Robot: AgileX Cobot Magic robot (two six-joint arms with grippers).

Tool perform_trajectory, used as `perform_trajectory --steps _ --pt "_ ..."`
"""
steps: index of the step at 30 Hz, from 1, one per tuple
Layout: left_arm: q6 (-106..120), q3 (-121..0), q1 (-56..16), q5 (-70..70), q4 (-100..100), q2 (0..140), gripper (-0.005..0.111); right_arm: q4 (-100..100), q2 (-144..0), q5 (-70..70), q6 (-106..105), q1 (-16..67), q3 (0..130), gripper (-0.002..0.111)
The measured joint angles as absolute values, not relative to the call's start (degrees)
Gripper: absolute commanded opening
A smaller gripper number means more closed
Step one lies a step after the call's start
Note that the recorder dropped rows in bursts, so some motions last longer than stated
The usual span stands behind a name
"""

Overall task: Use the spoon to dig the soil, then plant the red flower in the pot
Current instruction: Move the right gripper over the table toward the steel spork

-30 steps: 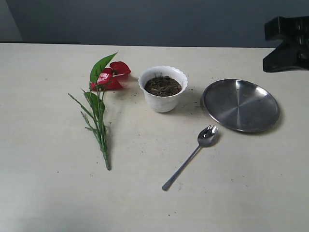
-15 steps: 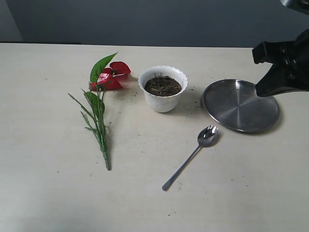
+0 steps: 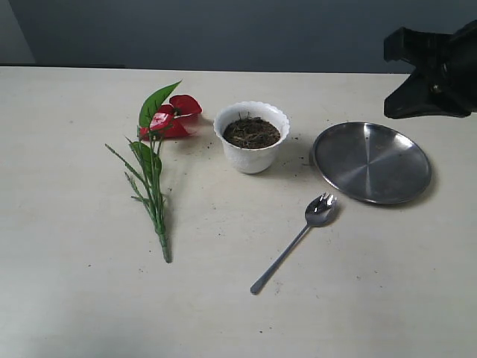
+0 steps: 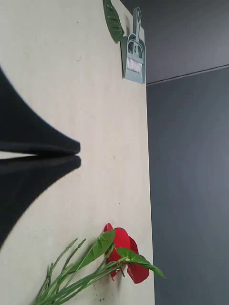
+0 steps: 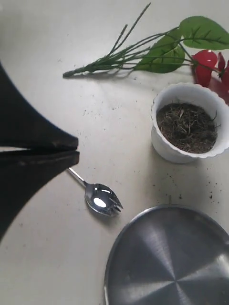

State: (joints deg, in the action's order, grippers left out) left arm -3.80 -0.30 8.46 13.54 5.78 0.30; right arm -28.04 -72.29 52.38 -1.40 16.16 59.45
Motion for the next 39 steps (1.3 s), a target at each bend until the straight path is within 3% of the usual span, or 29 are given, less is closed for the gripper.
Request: perform_trajectory --steps 10,17,27,39 --pt "-3.8 -0.3 8.5 13.5 5.8 0.3 0.000 -19.0 -72.5 51.2 15.2 16.3 59.4 -0.001" --pt "-3.8 -0.3 8.5 13.5 5.8 0.3 0.000 -7.6 -74.2 51.1 24.2 22.8 59.4 -0.001" --pt "-3.8 -0.3 8.5 13.5 5.8 0.3 0.000 -3.5 -83.9 46.7 30.5 34.2 59.4 -0.001" --pt "-3.8 -0.3 8.5 13.5 5.8 0.3 0.000 -3.8 -98.2 45.2 38.0 35.2 59.4 -0.001"
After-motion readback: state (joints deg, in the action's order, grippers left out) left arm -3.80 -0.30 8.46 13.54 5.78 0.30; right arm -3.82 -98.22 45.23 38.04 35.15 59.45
